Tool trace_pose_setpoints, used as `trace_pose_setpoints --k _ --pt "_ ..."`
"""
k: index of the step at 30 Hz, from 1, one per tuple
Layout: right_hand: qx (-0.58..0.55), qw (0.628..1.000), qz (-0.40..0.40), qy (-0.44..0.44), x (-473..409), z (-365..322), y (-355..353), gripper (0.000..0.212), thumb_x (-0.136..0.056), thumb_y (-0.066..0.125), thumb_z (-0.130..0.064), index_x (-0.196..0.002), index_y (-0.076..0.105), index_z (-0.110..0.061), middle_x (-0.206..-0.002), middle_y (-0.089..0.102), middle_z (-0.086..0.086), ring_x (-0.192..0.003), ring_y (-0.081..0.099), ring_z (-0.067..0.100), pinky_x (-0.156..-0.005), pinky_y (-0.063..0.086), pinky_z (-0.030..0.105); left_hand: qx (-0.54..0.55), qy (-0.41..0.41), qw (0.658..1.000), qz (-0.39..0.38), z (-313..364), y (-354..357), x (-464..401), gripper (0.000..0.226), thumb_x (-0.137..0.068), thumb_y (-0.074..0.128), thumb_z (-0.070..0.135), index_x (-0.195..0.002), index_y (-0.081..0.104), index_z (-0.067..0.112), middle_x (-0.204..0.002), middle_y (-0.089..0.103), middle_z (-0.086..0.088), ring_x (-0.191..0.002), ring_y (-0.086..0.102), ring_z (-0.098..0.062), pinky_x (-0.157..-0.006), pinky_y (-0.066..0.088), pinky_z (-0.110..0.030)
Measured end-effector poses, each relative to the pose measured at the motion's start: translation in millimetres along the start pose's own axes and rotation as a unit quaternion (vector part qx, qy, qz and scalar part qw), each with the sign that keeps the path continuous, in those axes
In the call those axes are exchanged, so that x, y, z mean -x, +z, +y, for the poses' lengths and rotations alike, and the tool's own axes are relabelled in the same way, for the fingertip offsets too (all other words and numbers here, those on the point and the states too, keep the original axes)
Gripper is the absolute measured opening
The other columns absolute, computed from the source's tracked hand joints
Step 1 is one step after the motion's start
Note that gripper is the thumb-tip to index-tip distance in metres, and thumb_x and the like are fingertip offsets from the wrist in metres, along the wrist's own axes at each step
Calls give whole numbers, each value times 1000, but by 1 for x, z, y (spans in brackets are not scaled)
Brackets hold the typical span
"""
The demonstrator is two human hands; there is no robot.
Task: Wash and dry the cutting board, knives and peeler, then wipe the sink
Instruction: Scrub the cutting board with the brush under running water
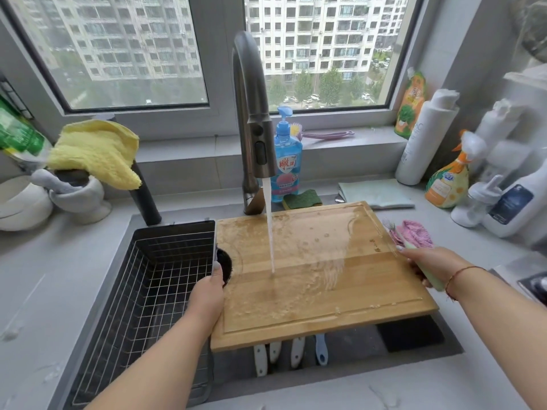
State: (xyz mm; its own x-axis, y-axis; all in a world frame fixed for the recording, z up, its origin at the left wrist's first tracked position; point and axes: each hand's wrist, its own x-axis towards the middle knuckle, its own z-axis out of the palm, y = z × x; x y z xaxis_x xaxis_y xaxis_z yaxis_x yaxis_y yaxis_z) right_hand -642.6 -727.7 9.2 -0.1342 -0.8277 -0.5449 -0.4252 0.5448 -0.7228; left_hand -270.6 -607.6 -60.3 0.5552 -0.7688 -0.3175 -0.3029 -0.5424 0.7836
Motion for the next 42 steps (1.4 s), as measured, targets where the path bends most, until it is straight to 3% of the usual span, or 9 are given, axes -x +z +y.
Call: trace_pose_setpoints --k 2,5,11,17,28,32,36,39,42 --pt "6 1000 -3 6 -4 7 3 31 -87 67 -29 -71 52 -8 -62 44 7 -53 38 19 -46 29 26 5 -3 1000 2 -2 -2 -1 69 -100 21 53 -122 59 0 -124 59 -12 -117 53 -30 -88 34 -31" --pt "18 1000 -1 2 -6 13 14 30 -84 70 -32 -75 55 -8 -65 47 8 -55 42 20 -47 33 27 13 -9 1000 3 -5 -9 -5 70 -99 21 54 -125 57 0 -126 59 -16 -115 53 -30 -87 35 -32" --pt "33 999 -15 29 -2 18 37 27 -89 65 -29 -95 56 -4 -82 54 8 -71 49 20 -55 39 30 10 -21 1000 16 -4 -26 -8 65 -100 21 55 -108 61 4 -107 61 -11 -95 52 -25 -81 34 -33" --pt "52 996 -29 71 -12 30 55 40 -86 67 -37 -109 55 -7 -101 55 11 -88 53 25 -57 47 30 22 -30 999 14 7 -40 -11 63 -99 21 57 -75 55 10 -77 57 -5 -69 50 -18 -60 33 -31" --pt "40 991 -50 114 -12 40 80 39 -87 65 -41 -109 55 -10 -103 53 13 -78 53 26 -53 48 29 28 -63 998 5 9 -58 -16 64 -94 20 68 -76 55 17 -83 60 -4 -80 56 -23 -79 41 -37" --pt "51 991 -47 113 -14 40 83 37 -87 64 -42 -105 55 -11 -94 52 9 -81 52 24 -54 48 27 92 -92 991 -42 16 -70 -14 61 -86 33 76 -78 58 21 -81 62 -2 -86 62 -27 -95 48 -45" --pt "98 987 -49 117 -21 43 86 40 -84 64 -50 -98 58 -13 -100 55 9 -85 55 22 -58 48 26 238 -144 952 -130 31 -70 -3 41 -98 48 45 -93 62 7 -75 69 -11 -70 67 -28 -68 53 -41" --pt "123 984 -55 120 -24 45 87 44 -81 66 -54 -99 61 -14 -99 58 9 -80 54 21 -57 45 25 291 -148 935 -140 38 -68 0 33 -99 49 29 -108 62 1 -90 70 -17 -77 67 -31 -69 55 -43" --pt "168 978 -52 109 -22 43 88 47 -81 64 -56 -98 62 -11 -94 62 9 -77 57 21 -56 45 25 311 -150 930 -125 41 -63 1 24 -99 48 19 -99 63 0 -85 68 -16 -70 67 -29 -63 56 -40"
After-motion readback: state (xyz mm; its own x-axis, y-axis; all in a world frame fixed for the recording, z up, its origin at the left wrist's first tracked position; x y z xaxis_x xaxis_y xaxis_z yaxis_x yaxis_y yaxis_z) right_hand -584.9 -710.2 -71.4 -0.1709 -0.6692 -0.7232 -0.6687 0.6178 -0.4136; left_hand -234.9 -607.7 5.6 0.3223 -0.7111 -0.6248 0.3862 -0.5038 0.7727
